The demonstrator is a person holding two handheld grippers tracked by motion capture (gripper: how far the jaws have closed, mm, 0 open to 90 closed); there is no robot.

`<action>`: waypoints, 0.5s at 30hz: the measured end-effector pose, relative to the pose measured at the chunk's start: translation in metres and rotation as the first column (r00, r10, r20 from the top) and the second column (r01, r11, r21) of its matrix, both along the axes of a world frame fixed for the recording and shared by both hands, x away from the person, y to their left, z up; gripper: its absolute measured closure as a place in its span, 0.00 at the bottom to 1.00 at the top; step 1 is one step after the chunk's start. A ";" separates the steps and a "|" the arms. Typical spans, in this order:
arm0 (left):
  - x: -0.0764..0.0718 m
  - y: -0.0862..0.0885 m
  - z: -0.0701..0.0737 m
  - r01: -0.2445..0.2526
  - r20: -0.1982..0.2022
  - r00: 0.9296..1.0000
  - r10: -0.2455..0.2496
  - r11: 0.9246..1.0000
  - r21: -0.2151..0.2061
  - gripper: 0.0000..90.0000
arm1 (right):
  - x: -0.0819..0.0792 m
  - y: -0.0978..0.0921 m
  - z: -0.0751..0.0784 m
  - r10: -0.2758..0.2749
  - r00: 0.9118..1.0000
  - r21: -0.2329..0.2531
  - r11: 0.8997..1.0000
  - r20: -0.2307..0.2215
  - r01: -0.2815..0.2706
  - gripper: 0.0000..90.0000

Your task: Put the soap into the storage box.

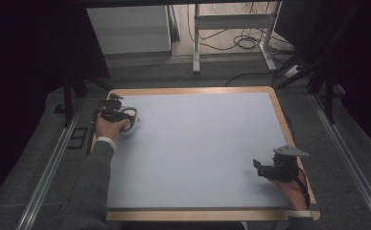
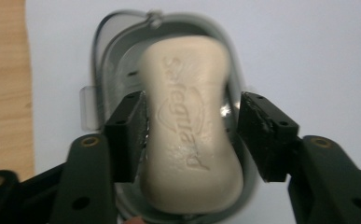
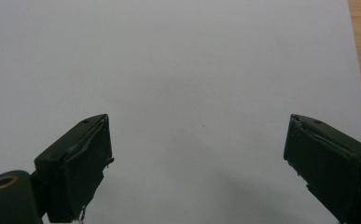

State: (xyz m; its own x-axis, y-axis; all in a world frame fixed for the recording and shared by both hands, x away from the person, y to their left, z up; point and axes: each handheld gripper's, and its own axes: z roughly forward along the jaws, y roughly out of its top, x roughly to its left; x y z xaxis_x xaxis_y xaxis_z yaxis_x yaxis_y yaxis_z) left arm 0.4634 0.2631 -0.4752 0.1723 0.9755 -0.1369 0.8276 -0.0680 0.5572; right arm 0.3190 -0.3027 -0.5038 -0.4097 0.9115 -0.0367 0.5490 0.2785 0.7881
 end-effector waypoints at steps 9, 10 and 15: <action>-0.020 -0.006 0.017 0.072 0.054 0.996 -0.072 0.997 0.002 0.37 | -0.001 0.002 0.000 0.007 1.000 -0.001 1.000 0.000 -0.007 0.09; -0.020 -0.006 0.017 0.072 0.054 0.996 -0.072 0.997 0.002 0.37 | -0.001 0.002 0.000 0.007 1.000 -0.001 1.000 0.000 -0.007 0.09; -0.034 -0.013 0.020 0.120 0.098 0.988 -0.118 0.993 -0.015 0.36 | -0.001 0.001 0.001 0.003 1.000 0.000 1.000 0.001 -0.003 0.09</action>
State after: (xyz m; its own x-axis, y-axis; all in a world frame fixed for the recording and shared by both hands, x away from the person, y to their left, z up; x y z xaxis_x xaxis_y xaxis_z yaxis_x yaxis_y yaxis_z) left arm 0.4289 0.2502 -0.4550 0.3007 0.9443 -0.1337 0.7564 -0.1508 0.6364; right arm 0.3184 -0.3014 -0.5023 -0.4125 0.9102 -0.0370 0.5469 0.2799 0.7890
